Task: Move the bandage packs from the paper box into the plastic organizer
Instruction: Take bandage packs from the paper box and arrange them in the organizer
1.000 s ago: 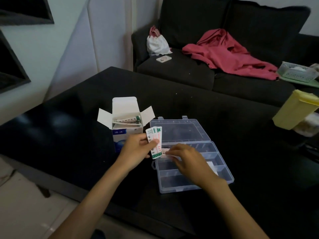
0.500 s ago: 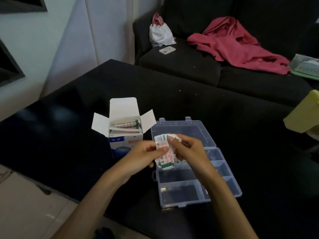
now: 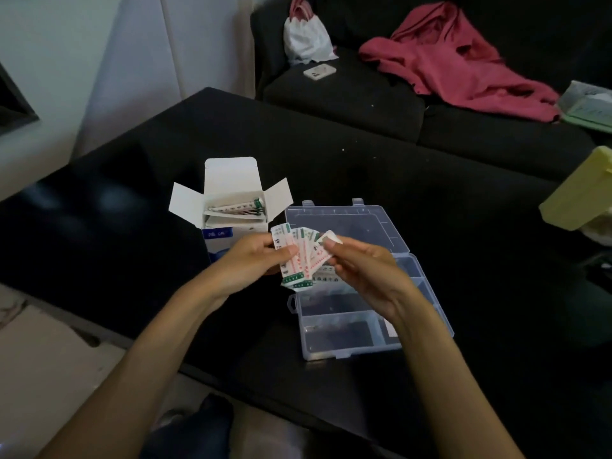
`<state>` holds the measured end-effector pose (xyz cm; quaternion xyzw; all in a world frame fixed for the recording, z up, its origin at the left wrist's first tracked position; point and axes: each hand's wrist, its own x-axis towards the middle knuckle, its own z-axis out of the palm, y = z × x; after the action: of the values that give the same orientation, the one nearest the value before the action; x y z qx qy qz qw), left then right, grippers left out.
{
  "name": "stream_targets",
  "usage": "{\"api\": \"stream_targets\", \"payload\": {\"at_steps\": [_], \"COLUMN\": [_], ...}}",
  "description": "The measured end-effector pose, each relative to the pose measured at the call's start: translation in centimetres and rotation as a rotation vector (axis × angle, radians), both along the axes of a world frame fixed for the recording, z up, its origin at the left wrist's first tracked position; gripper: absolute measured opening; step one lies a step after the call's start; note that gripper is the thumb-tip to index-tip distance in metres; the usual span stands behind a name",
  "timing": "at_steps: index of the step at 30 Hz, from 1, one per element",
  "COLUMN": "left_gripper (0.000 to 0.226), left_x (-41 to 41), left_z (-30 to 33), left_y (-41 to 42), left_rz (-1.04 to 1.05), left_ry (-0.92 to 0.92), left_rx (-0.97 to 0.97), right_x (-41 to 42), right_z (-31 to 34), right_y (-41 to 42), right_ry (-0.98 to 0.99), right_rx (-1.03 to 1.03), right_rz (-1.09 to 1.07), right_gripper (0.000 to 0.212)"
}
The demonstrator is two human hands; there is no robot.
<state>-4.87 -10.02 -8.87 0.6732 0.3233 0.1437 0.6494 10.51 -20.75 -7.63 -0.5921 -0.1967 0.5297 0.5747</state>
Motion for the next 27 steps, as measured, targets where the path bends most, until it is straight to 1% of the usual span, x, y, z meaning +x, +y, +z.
{"api": "stream_targets", "payload": {"at_steps": [2,5,8,10,13,15,18,21,22,24,26,27], "left_gripper": [0.015,0.014,0.017,0.022,0.027,0.028,0.035,0.028,0.024,0.019,0.016,0.016], "left_x": [-0.4,-0.3,0.3,0.8,1.3,1.7,2.0,1.8,1.7,1.7,1.9,2.1], "left_z": [0.0,-0.2,-0.5,-0.6,-0.7,-0.7,-0.7,-0.9,-1.1,-1.4,-1.4,-1.3], "left_y": [-0.2,-0.7,-0.7,-0.6,-0.4,-0.7,-0.9,-0.7,-0.6,-0.8,-1.4,-1.6], "left_rz": [-0.028,-0.062,-0.094,-0.087,-0.081,-0.051,0.015,0.09,0.119,0.155,0.166,0.167], "left_ry": [0.002,0.027,0.022,0.046,0.063,0.045,0.008,-0.012,0.021,0.131,0.202,0.225], "left_rx": [0.005,0.006,0.035,0.119,0.309,0.361,0.347,0.351,0.399,0.595,0.786,0.85], "right_x": [0.1,-0.4,-0.9,-1.0,-0.7,-0.4,0.2,0.9,1.1,1.6,2.2,2.5], "right_z": [-0.1,-0.1,0.3,0.4,-0.1,-0.6,-1.0,-1.5,-1.8,-2.1,-2.4,-2.4], "right_y": [-0.5,-0.6,-0.2,-0.1,0.2,0.2,0.2,0.1,0.1,0.1,-0.1,-0.1], "right_ry": [-0.044,-0.173,-0.204,-0.253,-0.483,-0.574,-0.585,-0.631,-0.658,-0.739,-0.874,-0.945], "right_rx": [-0.004,-0.005,0.041,0.063,0.05,0.074,0.141,0.174,0.17,0.136,0.065,0.024], "right_rz": [0.019,0.072,0.099,0.096,0.082,0.048,-0.01,-0.031,-0.013,0.036,0.067,0.084], "right_gripper": [0.018,0.018,0.019,0.019,0.02,0.021,0.02,0.018,0.017,0.015,0.016,0.017]}}
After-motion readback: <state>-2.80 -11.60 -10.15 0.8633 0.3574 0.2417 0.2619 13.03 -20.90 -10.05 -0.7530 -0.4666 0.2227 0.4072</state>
